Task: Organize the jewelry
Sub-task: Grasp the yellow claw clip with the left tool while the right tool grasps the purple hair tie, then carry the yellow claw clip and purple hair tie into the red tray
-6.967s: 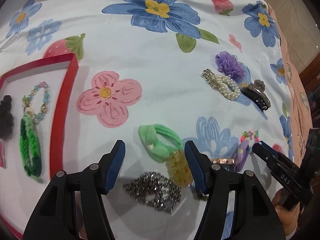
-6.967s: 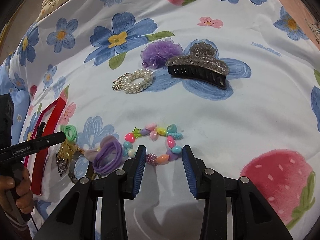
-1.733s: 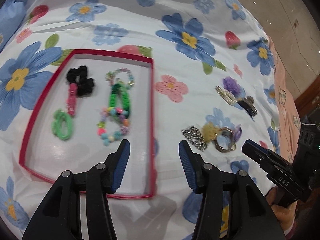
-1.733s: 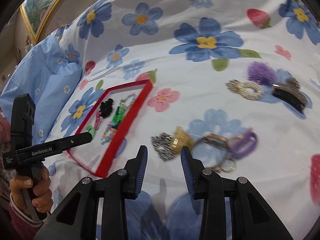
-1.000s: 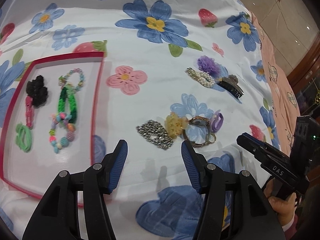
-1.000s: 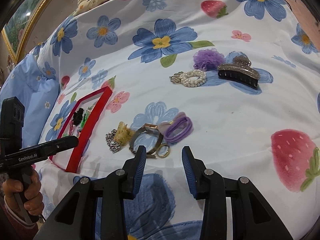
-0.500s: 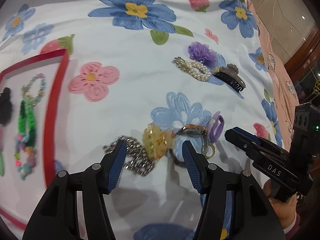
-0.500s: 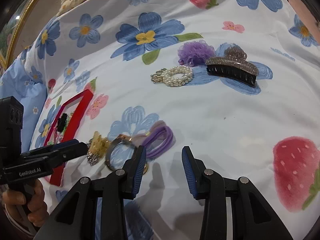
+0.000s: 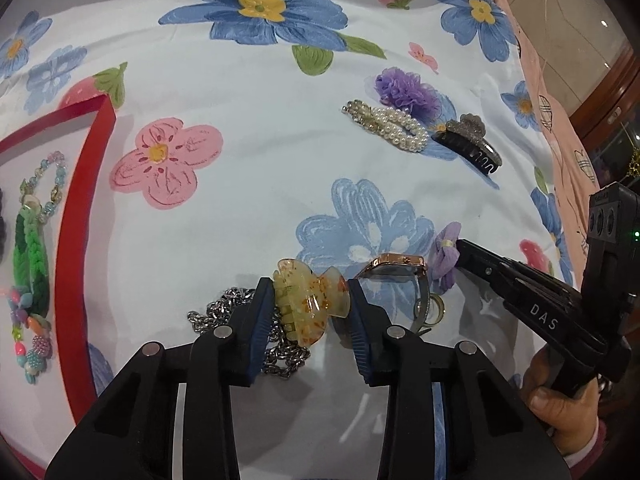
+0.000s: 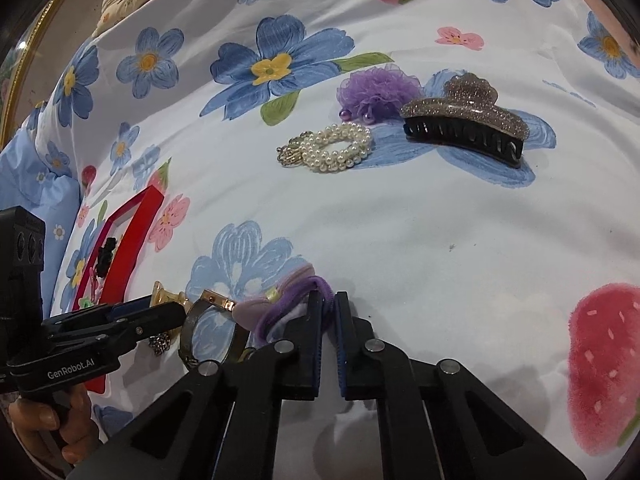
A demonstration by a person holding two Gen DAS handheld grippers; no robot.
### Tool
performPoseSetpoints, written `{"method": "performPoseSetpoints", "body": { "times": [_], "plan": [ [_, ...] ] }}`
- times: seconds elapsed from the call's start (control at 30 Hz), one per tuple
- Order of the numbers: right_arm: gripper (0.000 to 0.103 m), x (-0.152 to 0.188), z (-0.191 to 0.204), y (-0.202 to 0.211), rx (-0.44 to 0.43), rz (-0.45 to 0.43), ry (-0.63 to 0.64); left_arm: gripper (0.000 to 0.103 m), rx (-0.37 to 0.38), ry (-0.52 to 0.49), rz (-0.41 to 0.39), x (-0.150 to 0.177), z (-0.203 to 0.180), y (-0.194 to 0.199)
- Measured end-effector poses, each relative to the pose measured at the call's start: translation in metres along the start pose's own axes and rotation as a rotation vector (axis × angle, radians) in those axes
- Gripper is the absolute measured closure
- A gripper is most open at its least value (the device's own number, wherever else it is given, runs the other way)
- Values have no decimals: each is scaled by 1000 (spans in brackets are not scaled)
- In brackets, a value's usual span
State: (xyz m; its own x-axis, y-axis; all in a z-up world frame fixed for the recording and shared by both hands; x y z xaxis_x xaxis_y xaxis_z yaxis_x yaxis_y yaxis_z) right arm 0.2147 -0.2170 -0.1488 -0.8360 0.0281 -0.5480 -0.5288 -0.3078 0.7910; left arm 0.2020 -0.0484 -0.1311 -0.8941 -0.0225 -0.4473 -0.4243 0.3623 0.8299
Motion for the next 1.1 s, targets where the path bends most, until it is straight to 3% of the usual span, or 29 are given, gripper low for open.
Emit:
{"method": "performPoseSetpoints", "body": {
  "times": [0.5, 1.1],
  "plan": [
    [98, -15, 32, 44, -48, -90, 44, 69, 8, 51, -112, 3, 22, 65],
    [98, 5, 129, 45, -155, -61, 205, 69, -51, 190, -200, 41, 92, 129]
  ]
}}
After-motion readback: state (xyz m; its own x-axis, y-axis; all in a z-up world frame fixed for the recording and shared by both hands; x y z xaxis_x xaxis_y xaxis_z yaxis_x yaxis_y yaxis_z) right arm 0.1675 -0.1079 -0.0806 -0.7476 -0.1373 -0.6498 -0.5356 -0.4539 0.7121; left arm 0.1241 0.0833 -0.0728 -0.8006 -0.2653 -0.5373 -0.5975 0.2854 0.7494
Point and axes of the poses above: each gripper's, at about its wrist camera, not at the fingertips, and y roughly against the way its jaws point, z to its left, x to its underside, the point moved 6 cm from there along -y, roughly the way its jaws point, and after that the axes turned 2 degrees about x, right-handed, at the moved point
